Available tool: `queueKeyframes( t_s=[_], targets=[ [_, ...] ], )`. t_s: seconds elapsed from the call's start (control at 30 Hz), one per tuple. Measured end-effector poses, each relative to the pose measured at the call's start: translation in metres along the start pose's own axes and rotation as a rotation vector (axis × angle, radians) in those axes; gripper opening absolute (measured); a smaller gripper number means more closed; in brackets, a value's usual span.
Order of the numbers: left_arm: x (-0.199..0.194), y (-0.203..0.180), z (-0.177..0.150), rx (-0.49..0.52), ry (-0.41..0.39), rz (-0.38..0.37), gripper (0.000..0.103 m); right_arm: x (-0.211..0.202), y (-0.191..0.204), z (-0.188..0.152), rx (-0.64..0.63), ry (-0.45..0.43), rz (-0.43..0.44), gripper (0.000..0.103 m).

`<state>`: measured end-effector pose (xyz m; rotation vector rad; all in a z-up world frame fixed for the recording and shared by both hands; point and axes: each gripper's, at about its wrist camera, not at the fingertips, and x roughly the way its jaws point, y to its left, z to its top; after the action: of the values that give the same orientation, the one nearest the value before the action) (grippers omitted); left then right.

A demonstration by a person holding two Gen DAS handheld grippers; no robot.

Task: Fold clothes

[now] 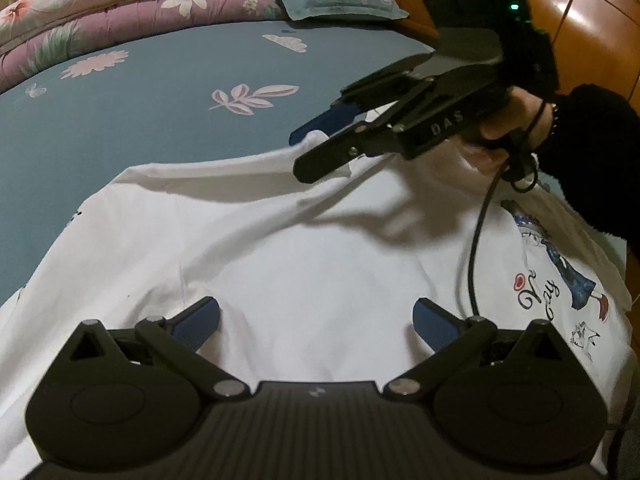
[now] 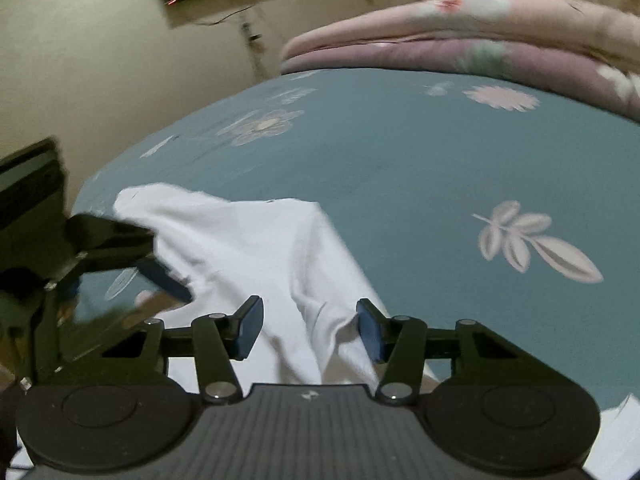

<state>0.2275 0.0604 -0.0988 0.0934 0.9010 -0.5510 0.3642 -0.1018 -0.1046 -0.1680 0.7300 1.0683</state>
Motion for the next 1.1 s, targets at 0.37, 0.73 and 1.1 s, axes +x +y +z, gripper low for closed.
queueKeyframes(
  t_s=[0.37,0.73,1.1],
  targets=[
    [-0.007,-0.004,-0.002,0.012,-0.011,0.012,0.102,0.012,0.0,0.022,-0.148,0.022,-0.297,0.012],
    [-0.012,-0.005,-0.009,-0.015,-0.051,-0.008,0.102,0.073,-0.038,0.059,-0.159,0.088,-0.466,0.011],
    [-0.02,-0.001,-0.011,-0.035,-0.051,-0.004,0.102,-0.007,-0.063,0.053,0.041,-0.008,-0.44,0.024]
  ],
)
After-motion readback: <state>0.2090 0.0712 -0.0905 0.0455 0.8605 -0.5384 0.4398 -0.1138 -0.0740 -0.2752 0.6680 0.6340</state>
